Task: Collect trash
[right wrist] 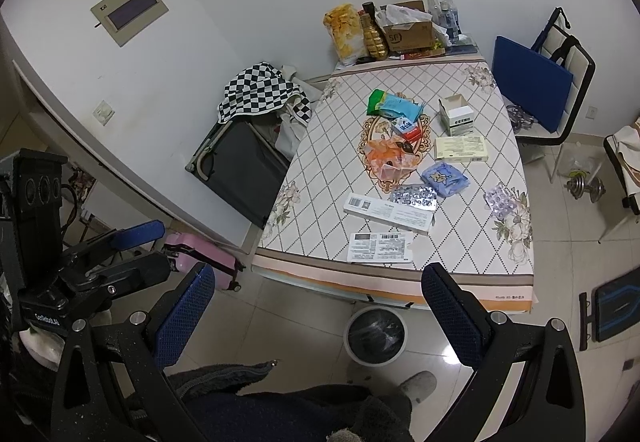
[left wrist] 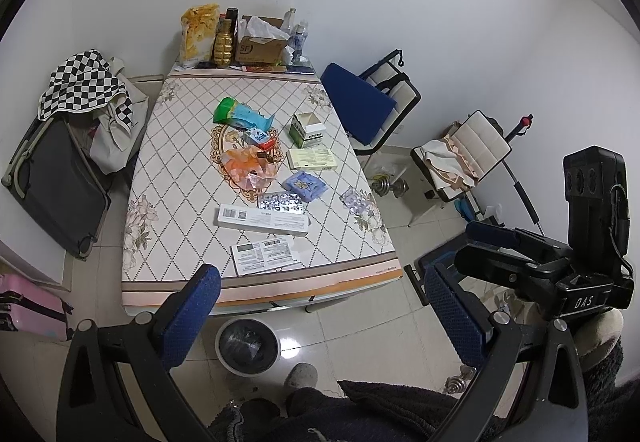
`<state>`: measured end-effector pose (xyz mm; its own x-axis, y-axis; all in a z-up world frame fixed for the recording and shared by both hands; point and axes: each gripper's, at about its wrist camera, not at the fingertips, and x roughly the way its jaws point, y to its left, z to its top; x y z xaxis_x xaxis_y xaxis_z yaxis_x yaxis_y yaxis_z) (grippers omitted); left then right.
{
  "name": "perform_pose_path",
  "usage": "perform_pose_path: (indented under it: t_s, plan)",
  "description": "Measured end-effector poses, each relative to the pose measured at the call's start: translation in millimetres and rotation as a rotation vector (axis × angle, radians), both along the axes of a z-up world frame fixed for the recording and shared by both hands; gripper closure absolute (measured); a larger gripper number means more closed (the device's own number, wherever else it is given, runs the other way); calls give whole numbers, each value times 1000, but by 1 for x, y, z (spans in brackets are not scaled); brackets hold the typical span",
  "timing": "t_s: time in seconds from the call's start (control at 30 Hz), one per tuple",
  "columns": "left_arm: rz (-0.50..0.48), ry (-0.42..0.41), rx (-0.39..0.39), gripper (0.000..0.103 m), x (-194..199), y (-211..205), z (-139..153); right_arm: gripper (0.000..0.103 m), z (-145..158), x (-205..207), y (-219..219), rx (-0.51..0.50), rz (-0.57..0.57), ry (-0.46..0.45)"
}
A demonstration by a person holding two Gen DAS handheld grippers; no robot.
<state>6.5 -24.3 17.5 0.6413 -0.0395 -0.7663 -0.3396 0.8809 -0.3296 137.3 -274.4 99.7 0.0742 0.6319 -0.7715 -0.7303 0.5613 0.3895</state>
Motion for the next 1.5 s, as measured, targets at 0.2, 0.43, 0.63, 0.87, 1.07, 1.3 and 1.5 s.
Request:
perform_pose_path:
  t_s: [0.2,0.43,0.63,0.87,1.07,1.3,1.5]
  plan:
    - [122,100,186,0,32,20,-30,0,-14,16,6,-41,-155,-29]
    - [288,306,75,0,106,73,-131,0,-79,103,6,-189,-360,11]
    - [490,456,-170,2,167,112,-228,0,-162,206,24,-316,-384,51]
    - [666,606,-524,23,217,129,-347,0,-264,309,71,-464,-277,98]
    - [761,593,-593,46,231,128,-368,0,-325,338,134,-528,-80,115]
    - [503,665,-210,69,269,140,-323,0,-342,361,174,-529,-5,93]
    - [480,702,-204,47,283,144,-323,0,-361,402,212,-668,144,-87]
